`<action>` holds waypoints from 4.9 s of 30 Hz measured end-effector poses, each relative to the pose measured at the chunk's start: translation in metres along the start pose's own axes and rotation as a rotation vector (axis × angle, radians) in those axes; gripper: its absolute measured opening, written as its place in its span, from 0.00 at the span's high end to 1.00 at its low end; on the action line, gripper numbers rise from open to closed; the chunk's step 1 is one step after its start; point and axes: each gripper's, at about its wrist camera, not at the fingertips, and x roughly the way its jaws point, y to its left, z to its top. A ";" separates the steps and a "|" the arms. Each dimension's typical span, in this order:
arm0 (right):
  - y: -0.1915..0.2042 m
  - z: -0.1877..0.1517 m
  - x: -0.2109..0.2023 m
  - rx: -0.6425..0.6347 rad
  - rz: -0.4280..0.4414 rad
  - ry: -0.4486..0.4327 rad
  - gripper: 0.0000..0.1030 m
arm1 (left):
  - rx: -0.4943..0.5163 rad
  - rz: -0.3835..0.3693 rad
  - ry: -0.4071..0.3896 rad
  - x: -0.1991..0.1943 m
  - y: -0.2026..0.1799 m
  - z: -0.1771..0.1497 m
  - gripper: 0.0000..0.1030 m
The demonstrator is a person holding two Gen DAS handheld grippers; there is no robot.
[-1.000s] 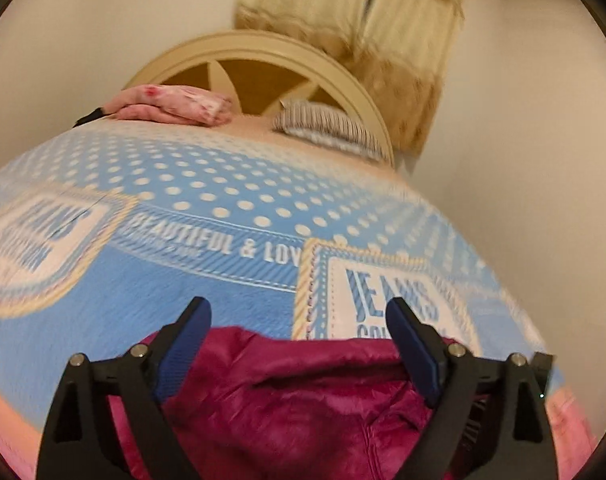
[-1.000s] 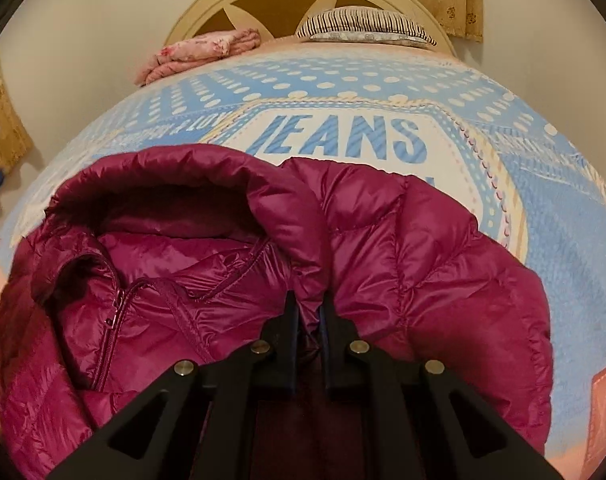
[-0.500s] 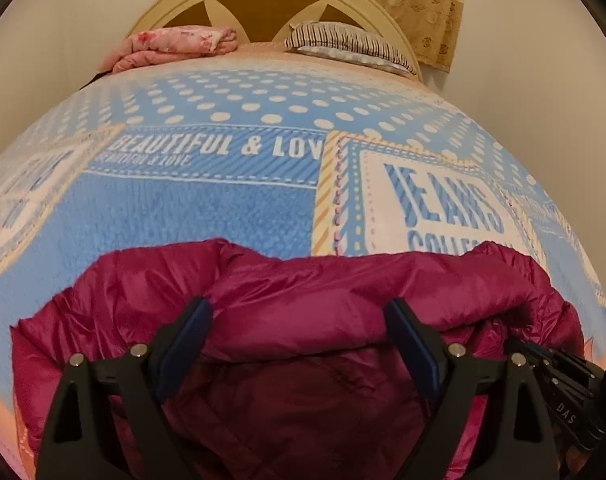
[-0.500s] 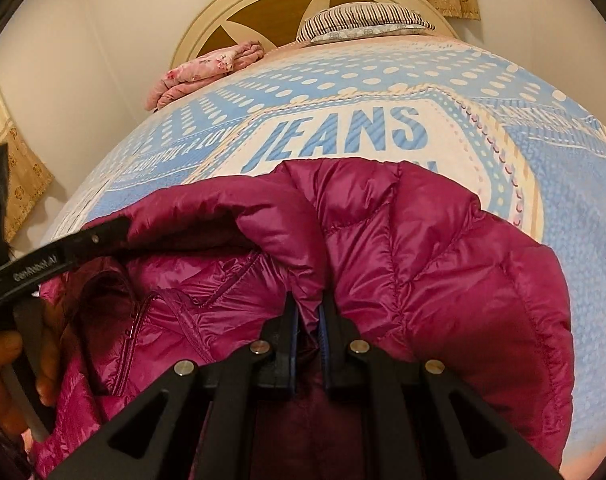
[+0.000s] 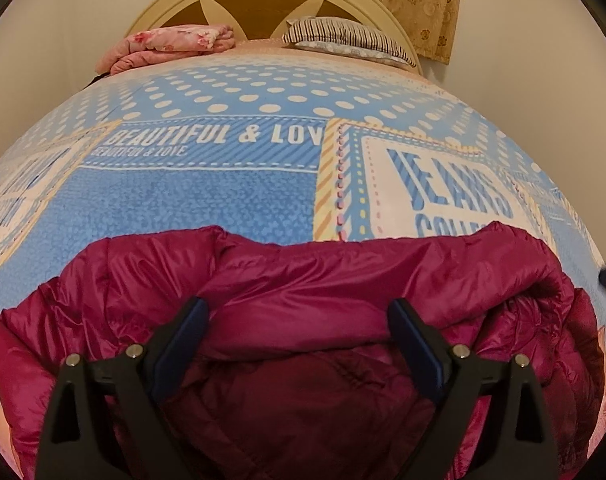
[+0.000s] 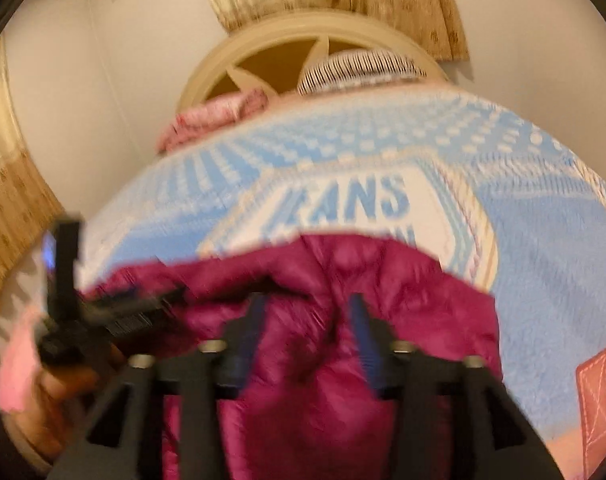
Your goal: Fold large clothes
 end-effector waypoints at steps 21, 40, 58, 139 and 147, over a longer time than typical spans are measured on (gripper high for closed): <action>0.016 -0.010 0.092 -0.087 -0.094 0.239 0.58 | -0.013 0.000 -0.165 -0.043 0.002 0.004 0.08; 0.020 -0.019 0.095 -0.122 -0.114 0.213 0.58 | 0.112 0.107 0.077 0.021 -0.024 0.003 0.00; 0.022 -0.020 0.100 -0.139 -0.135 0.229 0.57 | 0.099 0.103 0.086 0.026 -0.021 0.004 0.00; -0.077 -0.286 -0.319 0.150 0.054 0.250 0.67 | -0.065 -0.105 -0.040 -0.285 0.078 -0.338 0.14; -0.083 -0.293 -0.326 0.241 0.167 0.242 0.91 | 0.008 -0.207 -0.076 -0.302 0.070 -0.344 0.91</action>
